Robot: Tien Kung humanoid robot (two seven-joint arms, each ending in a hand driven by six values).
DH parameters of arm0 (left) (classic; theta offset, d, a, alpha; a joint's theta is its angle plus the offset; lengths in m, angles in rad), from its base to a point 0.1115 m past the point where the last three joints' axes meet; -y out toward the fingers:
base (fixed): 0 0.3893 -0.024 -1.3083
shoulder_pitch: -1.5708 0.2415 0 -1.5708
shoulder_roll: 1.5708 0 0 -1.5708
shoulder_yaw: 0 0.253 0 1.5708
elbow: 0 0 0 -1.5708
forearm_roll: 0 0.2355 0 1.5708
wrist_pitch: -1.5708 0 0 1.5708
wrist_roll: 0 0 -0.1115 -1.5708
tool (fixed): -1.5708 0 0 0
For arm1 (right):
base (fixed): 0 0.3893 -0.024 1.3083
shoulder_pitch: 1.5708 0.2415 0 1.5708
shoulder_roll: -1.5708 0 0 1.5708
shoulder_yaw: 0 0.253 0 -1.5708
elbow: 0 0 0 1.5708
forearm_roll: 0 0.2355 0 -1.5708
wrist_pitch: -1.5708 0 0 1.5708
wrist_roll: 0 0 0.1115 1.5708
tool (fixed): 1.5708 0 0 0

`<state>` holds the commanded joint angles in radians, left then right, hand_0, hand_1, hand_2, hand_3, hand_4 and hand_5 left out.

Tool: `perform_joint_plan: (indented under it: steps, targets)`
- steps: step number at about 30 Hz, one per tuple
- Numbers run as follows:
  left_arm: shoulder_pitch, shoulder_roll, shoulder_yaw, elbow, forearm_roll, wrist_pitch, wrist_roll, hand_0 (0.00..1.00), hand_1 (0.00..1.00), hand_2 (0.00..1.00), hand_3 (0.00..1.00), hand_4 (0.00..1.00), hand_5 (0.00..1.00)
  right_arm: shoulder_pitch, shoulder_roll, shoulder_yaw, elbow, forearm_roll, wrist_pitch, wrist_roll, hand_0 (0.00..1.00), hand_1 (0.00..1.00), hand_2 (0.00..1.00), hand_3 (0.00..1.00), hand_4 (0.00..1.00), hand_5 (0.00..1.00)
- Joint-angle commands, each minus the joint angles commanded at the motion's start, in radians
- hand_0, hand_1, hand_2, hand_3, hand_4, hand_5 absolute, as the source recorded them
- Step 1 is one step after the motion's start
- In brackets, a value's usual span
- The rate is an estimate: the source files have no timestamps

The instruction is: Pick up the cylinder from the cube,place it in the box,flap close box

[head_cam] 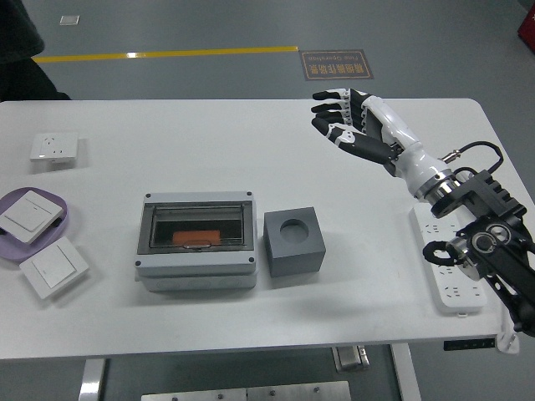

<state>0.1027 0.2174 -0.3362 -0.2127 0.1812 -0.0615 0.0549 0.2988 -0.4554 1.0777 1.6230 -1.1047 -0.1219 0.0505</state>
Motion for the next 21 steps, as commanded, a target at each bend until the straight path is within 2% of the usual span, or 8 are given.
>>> perform_joint_plan:
  steps: [8, 13, 14, 19, 20, 21]
  targets:
    - [0.027, -0.015, 0.005, 0.0, -0.009, 0.003, -0.001, 0.669, 0.682, 0.659, 0.68, 0.668, 0.251, -0.144, 0.007, 0.147, -0.043, 0.091, -0.04, 0.077, 0.769, 0.683, 0.666, 0.708, 0.817, 0.432]
    - [0.028, -0.017, 0.004, 0.0, -0.003, 0.001, -0.003, 0.669, 0.682, 0.659, 0.68, 0.668, 0.251, -0.161, 0.018, 0.194, -0.043, 0.087, -0.058, 0.089, 0.769, 0.683, 0.666, 0.708, 0.817, 0.432]
    - [0.027, -0.015, 0.006, 0.0, -0.002, 0.001, -0.004, 0.67, 0.682, 0.659, 0.68, 0.667, 0.251, -0.163, 0.019, 0.202, -0.041, 0.086, -0.059, 0.09, 0.779, 0.701, 0.684, 0.724, 0.827, 0.405]
    - [0.018, -0.003, 0.013, 0.001, -0.006, 0.0, -0.009, 0.67, 0.682, 0.659, 0.68, 0.667, 0.251, -0.176, 0.019, 0.231, -0.039, 0.093, -0.061, 0.093, 0.779, 0.701, 0.684, 0.724, 0.827, 0.405]
    - [0.016, -0.002, 0.015, 0.001, -0.007, 0.0, -0.009, 0.67, 0.682, 0.659, 0.68, 0.668, 0.251, -0.177, 0.018, 0.233, -0.04, 0.096, -0.061, 0.093, 0.779, 0.725, 0.703, 0.735, 0.825, 0.289]
    - [0.014, 0.0, 0.018, 0.001, -0.008, 0.0, -0.009, 0.67, 0.682, 0.659, 0.68, 0.668, 0.251, -0.178, 0.017, 0.234, -0.041, 0.099, -0.061, 0.093, 0.779, 0.725, 0.703, 0.735, 0.825, 0.289]
